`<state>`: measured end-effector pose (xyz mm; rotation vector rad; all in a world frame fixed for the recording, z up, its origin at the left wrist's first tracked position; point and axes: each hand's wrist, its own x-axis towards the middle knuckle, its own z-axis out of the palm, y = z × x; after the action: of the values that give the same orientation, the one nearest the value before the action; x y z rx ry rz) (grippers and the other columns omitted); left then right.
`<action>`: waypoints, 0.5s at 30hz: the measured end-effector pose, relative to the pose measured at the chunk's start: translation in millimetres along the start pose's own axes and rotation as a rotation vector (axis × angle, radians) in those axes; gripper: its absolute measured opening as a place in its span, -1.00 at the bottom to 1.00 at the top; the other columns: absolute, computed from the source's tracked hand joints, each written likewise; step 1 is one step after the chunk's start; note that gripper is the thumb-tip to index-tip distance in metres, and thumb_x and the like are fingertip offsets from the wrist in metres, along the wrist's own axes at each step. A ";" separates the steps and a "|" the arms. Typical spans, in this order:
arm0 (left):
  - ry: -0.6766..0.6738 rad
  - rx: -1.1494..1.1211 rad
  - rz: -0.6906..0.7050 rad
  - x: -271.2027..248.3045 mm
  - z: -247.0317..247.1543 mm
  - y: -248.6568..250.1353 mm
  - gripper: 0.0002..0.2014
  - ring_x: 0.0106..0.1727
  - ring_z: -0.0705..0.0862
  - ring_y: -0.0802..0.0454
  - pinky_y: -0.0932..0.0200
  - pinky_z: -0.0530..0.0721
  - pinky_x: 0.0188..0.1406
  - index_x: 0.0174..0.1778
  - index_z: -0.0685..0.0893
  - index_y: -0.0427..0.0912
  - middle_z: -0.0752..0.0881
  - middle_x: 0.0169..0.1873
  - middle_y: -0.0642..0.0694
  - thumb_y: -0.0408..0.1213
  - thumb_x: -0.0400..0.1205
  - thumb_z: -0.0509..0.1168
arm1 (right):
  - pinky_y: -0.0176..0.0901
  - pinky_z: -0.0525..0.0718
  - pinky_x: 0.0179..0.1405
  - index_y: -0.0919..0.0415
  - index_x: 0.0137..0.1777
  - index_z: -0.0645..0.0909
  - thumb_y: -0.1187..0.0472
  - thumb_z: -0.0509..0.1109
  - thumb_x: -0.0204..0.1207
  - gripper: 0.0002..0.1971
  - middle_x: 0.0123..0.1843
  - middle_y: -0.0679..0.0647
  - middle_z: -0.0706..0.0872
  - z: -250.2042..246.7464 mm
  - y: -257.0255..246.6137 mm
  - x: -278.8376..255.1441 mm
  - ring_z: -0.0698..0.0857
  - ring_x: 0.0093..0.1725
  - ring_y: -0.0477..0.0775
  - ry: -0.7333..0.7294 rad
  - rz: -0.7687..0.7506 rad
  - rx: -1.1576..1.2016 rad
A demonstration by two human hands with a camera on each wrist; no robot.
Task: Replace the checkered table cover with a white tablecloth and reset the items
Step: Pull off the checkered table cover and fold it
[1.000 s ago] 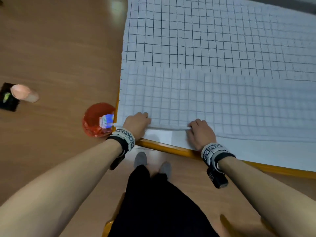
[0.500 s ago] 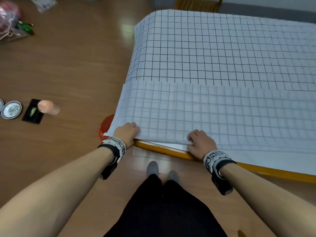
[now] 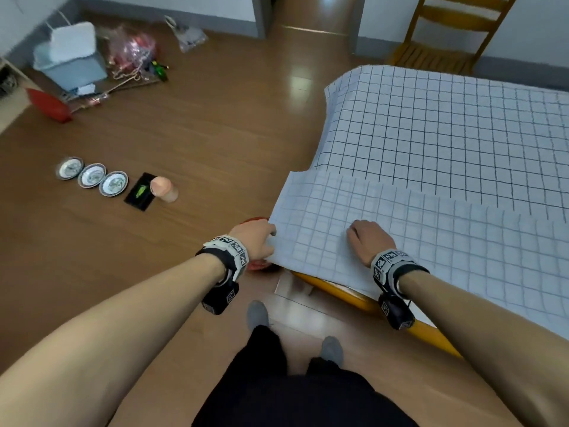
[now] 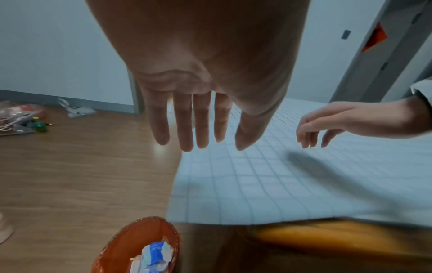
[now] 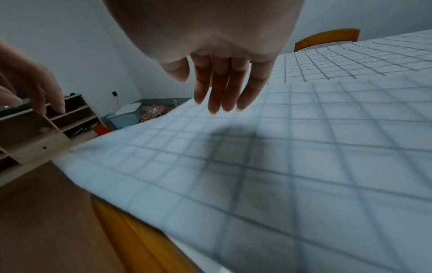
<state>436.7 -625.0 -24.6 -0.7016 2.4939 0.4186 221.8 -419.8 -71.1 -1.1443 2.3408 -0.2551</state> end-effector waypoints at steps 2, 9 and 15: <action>0.035 -0.017 -0.007 5.3 -8.7 -25.0 -0.60 0.15 0.63 -0.05 -0.01 0.65 0.03 0.37 0.56 0.00 0.60 0.24 -0.01 0.01 0.63 0.23 | 0.01 0.57 -0.12 0.12 -0.02 0.54 0.01 0.01 0.76 -0.68 -0.06 0.03 0.60 1.8 -23.6 16.9 0.55 -0.03 0.10 0.000 -0.008 0.010; 0.083 -0.087 0.035 50.8 -33.7 -144.3 -0.60 0.24 0.64 -0.04 0.01 0.65 0.17 0.37 0.57 0.03 0.61 0.30 0.00 0.03 0.63 0.25 | 0.11 0.63 -0.04 0.19 -0.07 0.57 0.07 0.07 0.72 -0.70 -0.08 0.10 0.64 25.8 -123.6 103.3 0.58 -0.05 0.16 0.055 -0.021 -0.031; 0.082 -0.065 0.106 79.0 -81.2 -272.0 -0.57 0.29 0.62 -0.08 -0.01 0.65 0.22 0.42 0.53 -0.06 0.60 0.33 -0.06 -0.01 0.66 0.22 | 0.08 0.67 -0.04 0.19 -0.09 0.57 0.07 0.14 0.64 -0.75 -0.06 0.16 0.67 42.8 -231.9 191.8 0.64 -0.02 0.25 0.086 0.109 -0.016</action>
<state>497.5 -912.7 -42.3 -0.6249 2.6129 0.5207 304.4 -711.7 -89.6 -1.0280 2.4753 -0.2514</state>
